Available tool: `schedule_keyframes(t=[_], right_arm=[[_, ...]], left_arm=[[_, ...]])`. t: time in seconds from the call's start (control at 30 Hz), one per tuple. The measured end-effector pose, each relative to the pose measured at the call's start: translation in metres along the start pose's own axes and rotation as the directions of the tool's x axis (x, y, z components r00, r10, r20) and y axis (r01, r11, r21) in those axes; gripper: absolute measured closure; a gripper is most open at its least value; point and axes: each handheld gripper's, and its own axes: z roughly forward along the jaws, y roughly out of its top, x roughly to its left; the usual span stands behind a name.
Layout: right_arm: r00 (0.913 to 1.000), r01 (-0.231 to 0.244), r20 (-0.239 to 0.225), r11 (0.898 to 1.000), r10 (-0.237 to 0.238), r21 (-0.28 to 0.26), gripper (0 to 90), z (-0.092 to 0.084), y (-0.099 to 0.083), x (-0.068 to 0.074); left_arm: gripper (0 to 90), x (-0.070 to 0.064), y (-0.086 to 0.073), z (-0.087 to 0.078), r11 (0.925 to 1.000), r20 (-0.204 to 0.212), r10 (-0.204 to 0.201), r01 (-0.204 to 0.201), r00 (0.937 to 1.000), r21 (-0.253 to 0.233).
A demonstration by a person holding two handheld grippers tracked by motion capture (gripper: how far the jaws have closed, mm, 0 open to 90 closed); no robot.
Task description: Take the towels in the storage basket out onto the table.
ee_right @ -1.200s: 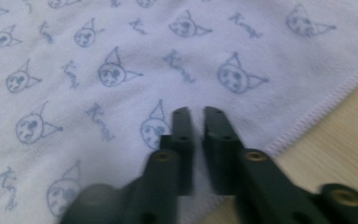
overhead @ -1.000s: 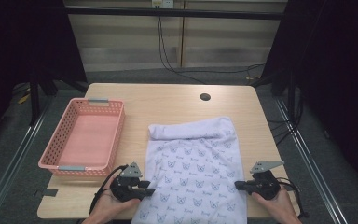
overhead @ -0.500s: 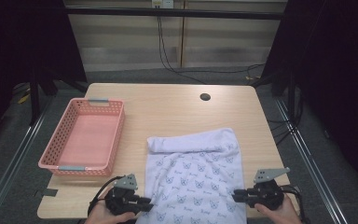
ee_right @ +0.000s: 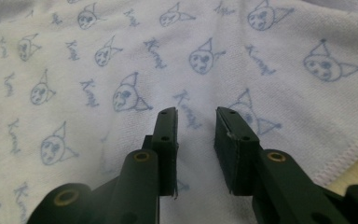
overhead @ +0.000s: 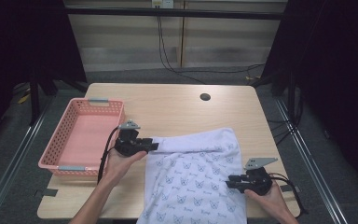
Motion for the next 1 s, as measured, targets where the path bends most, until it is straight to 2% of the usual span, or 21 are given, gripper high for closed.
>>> schedule_keyframes(t=[0.03,0.1,0.13,0.17,0.23,0.3,0.37,0.4,0.47,0.5,0.53,0.6,0.63,0.7,0.77,0.8,0.83,0.87,0.9,0.93,1.0], right_arm=[[1.0,0.004,0.003,1.0,-0.004,0.001,69.9,0.0,0.0,0.0],[1.0,-0.004,-0.004,1.0,0.004,0.002,68.5,0.0,0.0,0.0],[1.0,-0.002,-0.002,1.0,0.002,0.004,68.3,0.0,0.0,0.0],[1.0,-0.003,-0.003,1.0,0.003,0.004,68.0,0.0,0.001,0.0],[1.0,-0.002,-0.006,1.0,0.002,-0.003,67.5,0.0,0.001,0.0],[1.0,-0.006,-0.005,1.0,0.006,-0.006,67.4,-0.001,0.001,0.0],[0.9999,-0.008,-0.014,1.0,0.007,-0.019,67.3,-0.002,0.001,-0.001],[0.9999,-0.003,-0.016,1.0,0.003,-0.024,67.2,-0.002,0.002,0.0],[0.9998,0.0,-0.017,1.0,-0.001,-0.029,67.3,-0.003,0.002,0.001],[0.9998,0.001,-0.019,1.0,-0.002,-0.031,67.3,-0.004,0.002,0.001],[0.9998,0.006,-0.02,0.999,-0.006,-0.032,67.3,-0.004,0.002,0.002],[0.9997,0.002,-0.023,0.999,-0.003,-0.04,67.2,-0.005,0.002,0.001],[0.9998,0.002,-0.022,0.999,-0.003,-0.044,67.2,-0.005,0.003,0.001],[0.9998,-0.008,-0.019,0.998,0.007,-0.06,67.2,-0.006,0.005,-0.001],[0.9997,-0.015,-0.022,0.998,0.013,-0.069,67.3,-0.008,0.006,-0.002],[0.9997,-0.012,-0.021,0.998,0.011,-0.068,67.3,-0.008,0.006,-0.002],[0.9998,-0.011,-0.02,0.998,0.01,-0.064,67.3,-0.008,0.006,-0.002],[0.9998,-0.01,-0.019,0.998,0.008,-0.063,67.3,-0.007,0.005,-0.001],[0.9998,-0.01,-0.02,0.998,0.009,-0.062,67.3,-0.008,0.006,-0.001],[0.9999,-0.008,-0.013,0.998,0.008,-0.07,67.3,-0.008,0.007,-0.003],[0.9995,-0.017,0.023,0.994,0.02,-0.104,67.3,-0.013,0.012,-0.008]], left_arm=[[56.3,0.007,0.005,0.007,0.9989,-0.009,-0.042,0.042,0.9991,0.021],[54.6,0.011,0.009,0.014,0.9981,-0.025,-0.035,0.036,0.9991,0.05],[51.6,0.014,0.011,0.018,0.997,-0.002,-0.051,0.051,0.9987,0.058],[49.7,0.015,0.012,0.021,0.9964,-0.007,-0.054,0.054,0.9985,0.066],[49.8,0.018,0.011,0.024,0.9962,-0.02,-0.027,0.029,0.9994,0.082],[49.4,0.021,0.01,0.028,0.9937,-0.025,-0.048,0.05,0.9985,0.1],[49.1,0.021,0.01,0.028,0.9946,-0.054,-0.028,0.033,0.9982,0.099],[48.8,0.021,0.011,0.028,0.9953,-0.052,-0.03,0.034,0.9982,0.09],[48.1,0.023,0.011,0.027,0.9948,-0.085,-0.039,0.047,0.9956,0.09],[48.2,0.025,0.011,0.027,0.993,-0.088,-0.037,0.047,0.9954,0.108],[48.2,0.025,0.01,0.029,0.9923,-0.108,-0.045,0.057,0.9932,0.11],[48.6,0.027,0.009,0.031,0.9888,-0.111,-0.052,0.066,0.9925,0.134],[49.2,0.025,0.008,0.034,0.9885,-0.135,-0.037,0.056,0.9901,0.14],[57.7,0.025,0.007,0.036,0.9889,-0.132,-0.03,0.048,0.9908,0.141],[76.1,0.026,0.007,0.037,0.9899,-0.12,-0.006,0.022,0.9928,0.14],[83.8,0.027,0.008,0.034,0.9929,-0.134,-0.013,0.029,0.9909,0.115],[87.6,0.028,0.01,0.032,0.995,-0.1,-0.048,0.056,0.9938,0.082],[88.2,0.029,0.013,0.031,0.9951,-0.084,-0.053,0.06,0.9951,0.079],[88.5,0.027,0.017,0.031,0.996,-0.095,-0.036,0.043,0.9948,0.078],[88.7,0.027,0.019,0.031,0.9965,-0.088,-0.028,0.035,0.9957,0.076],[88.7,0.026,0.026,0.03,0.9987,-0.085,-0.009,0.013,0.9963,0.05]])
